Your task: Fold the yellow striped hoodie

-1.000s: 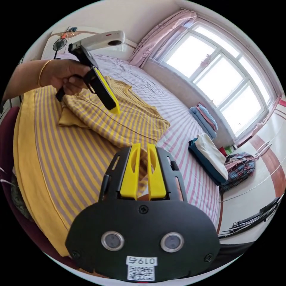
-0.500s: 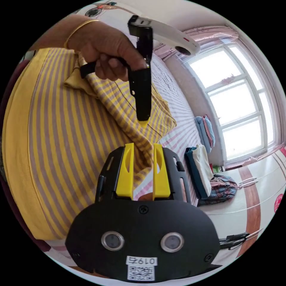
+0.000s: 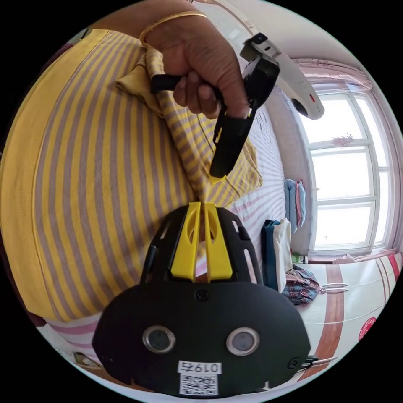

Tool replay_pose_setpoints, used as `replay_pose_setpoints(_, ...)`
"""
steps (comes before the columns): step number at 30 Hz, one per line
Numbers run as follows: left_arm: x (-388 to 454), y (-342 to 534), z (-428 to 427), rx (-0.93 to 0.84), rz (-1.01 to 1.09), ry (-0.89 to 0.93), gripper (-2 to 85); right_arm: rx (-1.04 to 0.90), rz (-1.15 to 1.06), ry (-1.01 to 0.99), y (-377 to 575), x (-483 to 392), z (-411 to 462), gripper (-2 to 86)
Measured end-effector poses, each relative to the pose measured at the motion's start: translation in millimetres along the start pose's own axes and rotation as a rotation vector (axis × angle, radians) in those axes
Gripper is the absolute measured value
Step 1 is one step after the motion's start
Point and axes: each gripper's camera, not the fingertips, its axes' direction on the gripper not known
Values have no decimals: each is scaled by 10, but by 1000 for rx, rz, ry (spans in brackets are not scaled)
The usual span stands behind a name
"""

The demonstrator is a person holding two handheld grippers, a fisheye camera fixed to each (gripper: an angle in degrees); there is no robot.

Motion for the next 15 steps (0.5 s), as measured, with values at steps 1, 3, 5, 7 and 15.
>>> replay_pose_setpoints(1, 10, 23, -3, -1, 1, 0, 9, -8, -3, -16, 35, -17, -25, -4)
replay_pose_setpoints(3, 56, 121, -22, -5, 4, -7, 8, -21, -24, 8, 84, -91, -48, -2)
replay_pose_setpoints(5, 90, 196, -59, -3, 3, -10, 8, -29, -49, 58, 165, -197, -83, 3)
replay_pose_setpoints(7, 113, 273, -113, -3, 1, -4, 8, -25, -28, 56, 229, -205, -138, 11)
replay_pose_setpoints(15, 452, 858, -625, 105, 48, 28, 9, 24, 112, 1, 663, -56, -396, 14)
